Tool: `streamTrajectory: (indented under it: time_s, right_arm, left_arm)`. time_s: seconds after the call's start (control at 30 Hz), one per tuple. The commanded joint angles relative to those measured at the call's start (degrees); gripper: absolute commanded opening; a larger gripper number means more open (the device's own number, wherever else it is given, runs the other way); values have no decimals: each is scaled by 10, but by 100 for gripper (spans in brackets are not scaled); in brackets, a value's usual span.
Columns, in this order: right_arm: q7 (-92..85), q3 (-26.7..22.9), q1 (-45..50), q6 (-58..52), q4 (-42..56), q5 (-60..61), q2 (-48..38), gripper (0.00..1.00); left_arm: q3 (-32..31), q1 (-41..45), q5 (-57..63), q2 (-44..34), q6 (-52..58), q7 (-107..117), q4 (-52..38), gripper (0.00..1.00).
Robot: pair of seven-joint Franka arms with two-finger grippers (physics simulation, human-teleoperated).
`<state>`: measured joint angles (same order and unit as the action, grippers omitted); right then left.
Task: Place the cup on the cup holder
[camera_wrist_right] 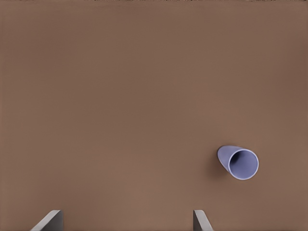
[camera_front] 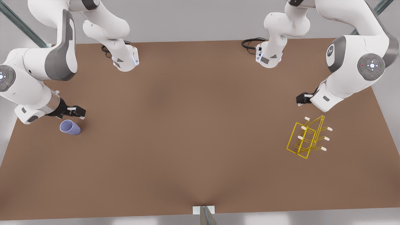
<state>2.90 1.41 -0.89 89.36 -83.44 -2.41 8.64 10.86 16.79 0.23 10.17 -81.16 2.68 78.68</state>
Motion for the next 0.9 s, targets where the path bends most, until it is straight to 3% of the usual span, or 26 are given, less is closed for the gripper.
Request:
streamTrajectory:
  time_s: [0.0,0.33,0.5,0.6,0.7,0.87]
  right_arm:
    - [9,0,0,13,0,0,-1,100]
    - [13,1,1,18,3,7,4,100]
    - [5,0,-13,19,-25,7,82,100]
    - [-76,-5,-54,115,-128,6,57,100]
    - [-178,-73,-65,182,-177,6,60,100]
    - [-220,-79,-90,281,-245,7,77,100]
  left_arm:
    - [0,-2,1,-1,-9,25,0,100]
    - [-1,-2,0,-7,-12,28,28,100]
    - [-1,-2,5,-4,12,20,24,100]
    - [-8,2,2,-7,29,21,19,100]
    - [-8,3,4,-6,29,22,19,100]
    - [-8,3,4,-6,46,27,19,100]
